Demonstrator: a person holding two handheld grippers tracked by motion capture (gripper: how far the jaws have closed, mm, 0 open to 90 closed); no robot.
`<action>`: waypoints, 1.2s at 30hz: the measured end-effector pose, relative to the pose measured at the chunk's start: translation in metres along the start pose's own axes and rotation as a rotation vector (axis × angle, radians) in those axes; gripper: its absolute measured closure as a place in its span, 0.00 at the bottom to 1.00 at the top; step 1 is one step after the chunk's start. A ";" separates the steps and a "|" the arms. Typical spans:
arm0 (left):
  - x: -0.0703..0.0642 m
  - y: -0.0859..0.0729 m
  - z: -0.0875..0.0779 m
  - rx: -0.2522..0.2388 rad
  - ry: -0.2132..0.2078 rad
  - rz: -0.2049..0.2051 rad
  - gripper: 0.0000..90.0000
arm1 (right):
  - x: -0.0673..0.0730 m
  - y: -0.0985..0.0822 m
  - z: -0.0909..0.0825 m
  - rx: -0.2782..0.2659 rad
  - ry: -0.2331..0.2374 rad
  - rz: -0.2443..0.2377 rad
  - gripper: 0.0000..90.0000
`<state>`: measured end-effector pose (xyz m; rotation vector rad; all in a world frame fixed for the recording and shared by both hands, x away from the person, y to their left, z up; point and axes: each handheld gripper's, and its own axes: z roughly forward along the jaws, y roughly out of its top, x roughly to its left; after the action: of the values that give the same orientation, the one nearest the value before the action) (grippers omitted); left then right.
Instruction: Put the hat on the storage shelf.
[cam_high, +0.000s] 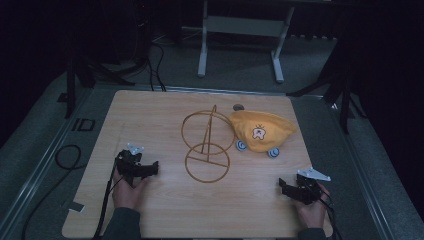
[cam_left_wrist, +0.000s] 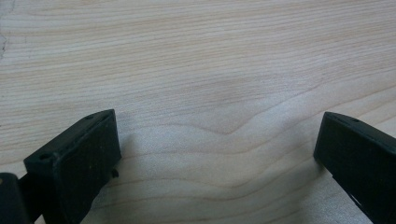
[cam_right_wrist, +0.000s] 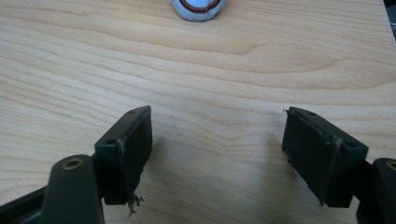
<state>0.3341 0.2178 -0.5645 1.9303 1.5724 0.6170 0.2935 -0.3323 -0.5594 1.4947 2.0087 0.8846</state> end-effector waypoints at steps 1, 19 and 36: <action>0.000 0.000 0.000 0.000 0.000 0.000 0.00 | 0.000 0.000 0.000 -0.001 -0.004 0.003 0.27; -0.001 0.000 0.000 -0.003 0.002 -0.004 0.00 | -0.006 0.024 0.002 0.214 0.122 -0.137 0.25; -0.001 0.000 0.000 0.001 0.001 -0.003 0.00 | -0.017 0.056 0.010 0.300 0.237 -0.393 0.40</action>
<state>0.3342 0.2165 -0.5642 1.9281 1.5762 0.6162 0.3416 -0.3353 -0.5250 1.1090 2.5863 0.6398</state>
